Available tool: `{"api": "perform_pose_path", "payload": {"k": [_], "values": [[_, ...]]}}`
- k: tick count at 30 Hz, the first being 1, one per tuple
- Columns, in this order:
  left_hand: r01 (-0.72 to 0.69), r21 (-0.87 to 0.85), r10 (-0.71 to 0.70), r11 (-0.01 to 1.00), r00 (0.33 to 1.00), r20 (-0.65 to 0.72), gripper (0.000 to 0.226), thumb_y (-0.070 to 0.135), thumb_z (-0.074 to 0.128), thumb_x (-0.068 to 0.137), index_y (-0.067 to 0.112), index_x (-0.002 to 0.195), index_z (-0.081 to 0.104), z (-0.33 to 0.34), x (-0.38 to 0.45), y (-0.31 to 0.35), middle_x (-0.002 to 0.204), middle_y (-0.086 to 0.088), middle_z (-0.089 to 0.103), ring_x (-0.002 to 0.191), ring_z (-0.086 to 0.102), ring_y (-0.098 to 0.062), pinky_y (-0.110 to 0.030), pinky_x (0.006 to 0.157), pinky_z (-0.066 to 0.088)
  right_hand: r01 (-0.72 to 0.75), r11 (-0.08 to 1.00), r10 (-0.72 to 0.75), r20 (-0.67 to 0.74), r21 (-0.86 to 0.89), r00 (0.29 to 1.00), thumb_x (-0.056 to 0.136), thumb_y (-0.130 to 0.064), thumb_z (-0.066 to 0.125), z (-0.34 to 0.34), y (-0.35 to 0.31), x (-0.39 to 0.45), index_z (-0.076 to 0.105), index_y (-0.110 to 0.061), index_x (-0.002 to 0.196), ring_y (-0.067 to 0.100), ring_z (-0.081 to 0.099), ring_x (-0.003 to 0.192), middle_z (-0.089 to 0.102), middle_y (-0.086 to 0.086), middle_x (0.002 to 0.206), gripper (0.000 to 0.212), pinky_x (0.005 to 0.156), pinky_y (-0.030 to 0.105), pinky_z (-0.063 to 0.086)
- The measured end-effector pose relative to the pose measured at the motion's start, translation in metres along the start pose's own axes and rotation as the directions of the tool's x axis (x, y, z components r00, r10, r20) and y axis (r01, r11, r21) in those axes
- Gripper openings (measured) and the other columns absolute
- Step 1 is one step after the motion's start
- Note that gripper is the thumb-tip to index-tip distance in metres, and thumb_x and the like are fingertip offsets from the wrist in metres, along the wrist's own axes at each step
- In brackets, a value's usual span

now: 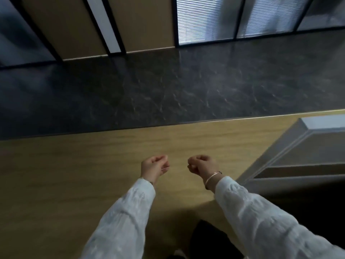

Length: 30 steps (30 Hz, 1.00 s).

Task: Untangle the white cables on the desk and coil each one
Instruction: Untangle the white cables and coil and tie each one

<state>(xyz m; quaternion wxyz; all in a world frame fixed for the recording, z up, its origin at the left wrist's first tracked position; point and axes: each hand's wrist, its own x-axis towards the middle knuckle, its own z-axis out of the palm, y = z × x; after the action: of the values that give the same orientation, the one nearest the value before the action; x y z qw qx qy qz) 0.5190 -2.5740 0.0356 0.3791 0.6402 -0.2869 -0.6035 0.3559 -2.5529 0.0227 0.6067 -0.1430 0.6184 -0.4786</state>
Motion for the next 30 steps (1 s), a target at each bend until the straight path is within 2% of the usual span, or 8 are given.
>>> {"api": "perform_pose_path", "payload": {"k": [4, 10, 15, 18, 20, 22, 27, 30], "values": [[0.017, 0.006, -0.017, 1.000, 1.000, 0.025, 0.015, 0.006, 0.068, 0.087, -0.001, 0.101, 0.065, 0.012, 0.074, 0.038, 0.082, -0.011, 0.066, 0.073, 0.065, -0.020, -0.026, 0.065, 0.056, 0.005, 0.996, 0.001, -0.075, 0.087, 0.997, 0.082, 0.014, 0.057, 0.033, -0.033, 0.066, 0.053, -0.001, 0.068, 0.013, 0.046, 0.039, 0.048, -0.001, 0.039, 0.021, 0.051, 0.024, 0.048], [-0.012, 0.053, 0.006, 0.999, 0.993, 0.116, 0.007, 0.007, 0.065, 0.089, 0.002, 0.094, 0.065, 0.079, 0.197, 0.119, 0.080, -0.011, 0.065, 0.074, 0.065, -0.022, -0.034, 0.075, 0.057, 0.052, 0.977, -0.026, -0.125, 0.208, 0.992, 0.082, 0.015, 0.057, 0.069, -0.120, 0.191, 0.051, -0.002, 0.067, 0.010, 0.043, 0.033, 0.050, 0.010, 0.063, 0.024, 0.045, 0.020, 0.049], [-0.053, 0.099, 0.031, 0.994, 0.977, 0.210, 0.006, 0.007, 0.064, 0.091, 0.004, 0.095, 0.066, 0.150, 0.280, 0.192, 0.085, -0.012, 0.067, 0.076, 0.065, -0.021, -0.035, 0.078, 0.055, 0.135, 0.961, -0.093, -0.180, 0.241, 0.979, 0.080, 0.017, 0.056, 0.077, -0.210, 0.272, 0.052, -0.002, 0.062, 0.010, 0.041, 0.033, 0.047, 0.008, 0.056, 0.027, 0.050, 0.025, 0.044], [-0.051, 0.122, 0.016, 0.991, 0.964, 0.267, 0.011, 0.007, 0.063, 0.091, 0.002, 0.100, 0.066, 0.200, 0.322, 0.225, 0.084, -0.011, 0.067, 0.075, 0.066, -0.020, -0.035, 0.077, 0.056, 0.150, 0.946, -0.091, -0.206, 0.288, 0.974, 0.081, 0.018, 0.054, 0.062, -0.254, 0.314, 0.054, 0.001, 0.065, 0.016, 0.040, 0.040, 0.047, 0.009, 0.057, 0.023, 0.040, 0.020, 0.039], [-0.046, 0.141, 0.001, 0.989, 0.953, 0.304, 0.009, 0.007, 0.062, 0.091, 0.002, 0.099, 0.065, 0.239, 0.354, 0.243, 0.082, -0.010, 0.067, 0.071, 0.066, -0.018, -0.031, 0.072, 0.057, 0.172, 0.928, -0.093, -0.240, 0.331, 0.966, 0.081, 0.018, 0.053, 0.044, -0.283, 0.348, 0.054, 0.002, 0.067, 0.017, 0.039, 0.044, 0.047, 0.009, 0.057, 0.021, 0.037, 0.019, 0.034], [-0.046, 0.172, -0.016, 0.984, 0.938, 0.345, 0.007, 0.007, 0.062, 0.092, 0.003, 0.098, 0.064, 0.283, 0.389, 0.257, 0.084, -0.010, 0.066, 0.072, 0.066, -0.018, -0.028, 0.068, 0.057, 0.196, 0.919, -0.097, -0.287, 0.343, 0.953, 0.080, 0.017, 0.054, 0.022, -0.311, 0.385, 0.055, 0.003, 0.069, 0.013, 0.038, 0.039, 0.046, 0.006, 0.051, 0.018, 0.039, 0.020, 0.033], [-0.072, 0.246, -0.048, 0.967, 0.891, 0.451, 0.008, 0.006, 0.061, 0.092, 0.002, 0.098, 0.064, 0.396, 0.458, 0.296, 0.084, -0.011, 0.065, 0.074, 0.065, -0.019, -0.030, 0.073, 0.057, 0.254, 0.908, -0.092, -0.431, 0.334, 0.897, 0.078, 0.014, 0.056, -0.038, -0.381, 0.468, 0.058, -0.001, 0.068, 0.013, 0.039, 0.038, 0.048, 0.007, 0.050, 0.018, 0.042, 0.022, 0.034], [-0.107, 0.301, -0.074, 0.948, 0.843, 0.533, 0.003, 0.006, 0.061, 0.092, 0.005, 0.091, 0.063, 0.490, 0.497, 0.325, 0.081, -0.010, 0.065, 0.070, 0.064, -0.018, -0.026, 0.065, 0.057, 0.312, 0.882, -0.095, -0.515, 0.354, 0.852, 0.079, 0.014, 0.055, -0.082, -0.438, 0.517, 0.057, 0.000, 0.067, 0.012, 0.037, 0.036, 0.047, 0.007, 0.050, 0.019, 0.039, 0.019, 0.031]]}}
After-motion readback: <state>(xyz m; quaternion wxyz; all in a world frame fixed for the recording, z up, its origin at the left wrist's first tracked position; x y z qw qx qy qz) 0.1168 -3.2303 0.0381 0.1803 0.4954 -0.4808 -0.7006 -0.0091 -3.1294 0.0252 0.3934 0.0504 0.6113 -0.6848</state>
